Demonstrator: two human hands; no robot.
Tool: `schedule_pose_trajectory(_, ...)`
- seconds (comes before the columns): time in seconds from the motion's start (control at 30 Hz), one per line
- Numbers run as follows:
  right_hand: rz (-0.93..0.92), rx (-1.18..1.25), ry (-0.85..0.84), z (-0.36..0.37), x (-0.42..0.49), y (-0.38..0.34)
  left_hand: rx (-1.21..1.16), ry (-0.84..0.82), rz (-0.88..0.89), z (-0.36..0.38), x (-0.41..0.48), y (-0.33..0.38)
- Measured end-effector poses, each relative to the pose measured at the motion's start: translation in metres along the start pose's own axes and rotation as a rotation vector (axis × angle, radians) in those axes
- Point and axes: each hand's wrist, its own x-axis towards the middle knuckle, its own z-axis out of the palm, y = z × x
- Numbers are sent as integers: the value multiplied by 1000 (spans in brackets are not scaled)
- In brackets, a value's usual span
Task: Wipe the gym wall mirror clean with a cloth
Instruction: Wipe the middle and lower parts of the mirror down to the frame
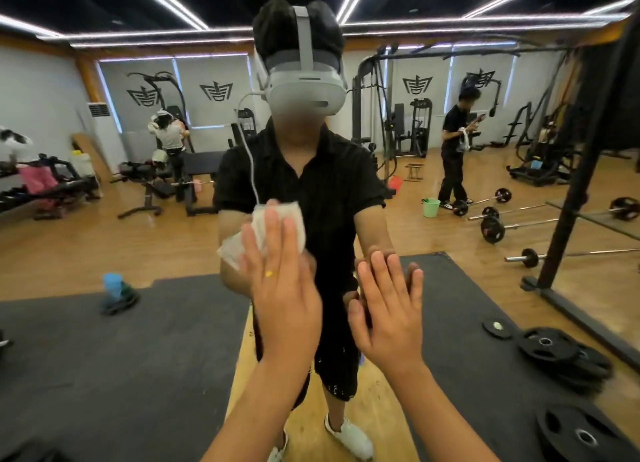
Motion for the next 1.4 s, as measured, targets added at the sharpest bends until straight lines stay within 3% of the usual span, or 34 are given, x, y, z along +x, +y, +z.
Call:
schedule_pose_trajectory(0.17, -4, 42, 6, 0, 0, -3, 20, 37, 54, 2, 54, 24)
schedule_pose_trajectory(0.3, -22, 54, 2, 1, -1, -3, 92, -12, 127, 2, 11, 1)
schedule_pose_trajectory(0.43, -21, 81, 6, 2, -1, -4, 137, -44, 116, 7, -24, -6)
schedule_pose_trajectory(0.63, -17, 107, 11, 2, 2, -1, 4, -3, 46, 10, 11, 18)
schedule_pose_trajectory(0.97, -13, 118, 9, -2, -2, -2, 119, 59, 279, 21, 43, 24)
schedule_pose_trajectory(1.3, 19, 162, -111, -30, 4, 0, 147, 83, 283, 30, 28, 19)
schedule_pose_trajectory(1.4, 101, 139, -72, -45, 1, 19, 99, 65, 233, 31, 17, 22)
